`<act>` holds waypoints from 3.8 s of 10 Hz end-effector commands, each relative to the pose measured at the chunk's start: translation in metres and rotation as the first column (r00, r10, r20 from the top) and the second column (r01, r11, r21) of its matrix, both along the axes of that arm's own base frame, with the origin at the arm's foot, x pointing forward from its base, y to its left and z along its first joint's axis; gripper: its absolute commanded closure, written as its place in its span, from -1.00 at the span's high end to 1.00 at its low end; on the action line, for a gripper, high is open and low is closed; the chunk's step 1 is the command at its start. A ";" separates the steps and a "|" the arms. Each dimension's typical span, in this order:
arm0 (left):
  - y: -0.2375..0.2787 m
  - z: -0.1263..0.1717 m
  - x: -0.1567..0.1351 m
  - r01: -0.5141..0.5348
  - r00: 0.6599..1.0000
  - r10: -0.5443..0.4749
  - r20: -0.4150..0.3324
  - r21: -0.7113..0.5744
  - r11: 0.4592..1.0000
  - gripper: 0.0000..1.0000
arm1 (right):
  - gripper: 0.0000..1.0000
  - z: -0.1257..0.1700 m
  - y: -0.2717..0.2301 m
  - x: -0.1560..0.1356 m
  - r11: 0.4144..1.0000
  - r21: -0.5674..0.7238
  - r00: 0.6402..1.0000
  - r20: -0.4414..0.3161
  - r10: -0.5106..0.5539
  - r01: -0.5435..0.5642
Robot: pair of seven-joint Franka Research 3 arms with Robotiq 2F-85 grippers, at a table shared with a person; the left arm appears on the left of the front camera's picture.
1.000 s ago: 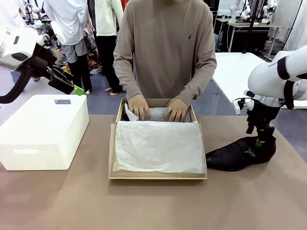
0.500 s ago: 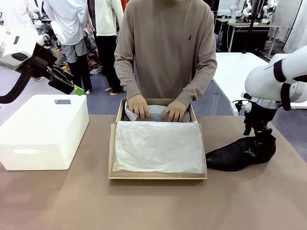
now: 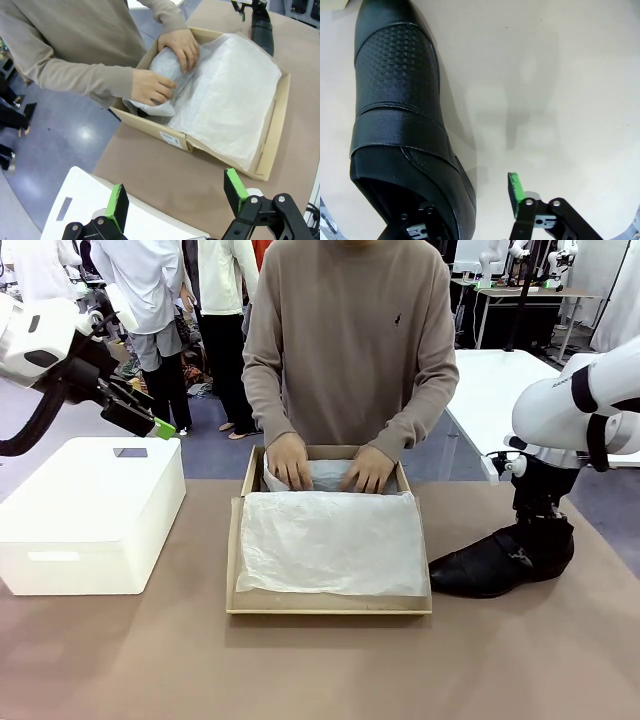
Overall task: Pack the shoes into the box.
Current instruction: Place the other shoe of the Shoes into the Shoes Box.
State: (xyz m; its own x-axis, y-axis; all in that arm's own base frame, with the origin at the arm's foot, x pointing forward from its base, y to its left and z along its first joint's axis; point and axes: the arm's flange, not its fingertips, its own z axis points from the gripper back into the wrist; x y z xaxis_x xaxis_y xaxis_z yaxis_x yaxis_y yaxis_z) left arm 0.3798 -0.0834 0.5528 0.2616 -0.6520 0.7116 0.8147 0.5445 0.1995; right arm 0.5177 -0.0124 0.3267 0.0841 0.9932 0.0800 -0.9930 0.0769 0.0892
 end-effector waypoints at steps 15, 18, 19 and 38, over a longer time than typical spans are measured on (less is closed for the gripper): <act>0.000 0.000 0.001 0.004 1.000 -0.004 0.004 -0.013 1.000 1.00 | -1.00 0.082 -0.015 0.018 0.994 -0.070 0.996 0.002 -0.090 0.089; 0.000 0.000 0.001 0.004 1.000 -0.004 0.004 -0.013 1.000 1.00 | -1.00 0.121 -0.012 0.019 0.970 -0.086 0.973 -0.027 -0.229 0.226; 0.000 0.000 0.001 0.004 1.000 -0.004 0.004 -0.013 1.000 1.00 | -1.00 0.130 -0.011 0.018 0.951 -0.059 0.950 -0.055 -0.308 0.305; 0.000 0.000 0.001 0.004 1.000 -0.004 0.004 -0.013 1.000 1.00 | -1.00 0.194 0.061 0.008 0.466 -0.019 0.464 -0.047 -0.884 0.885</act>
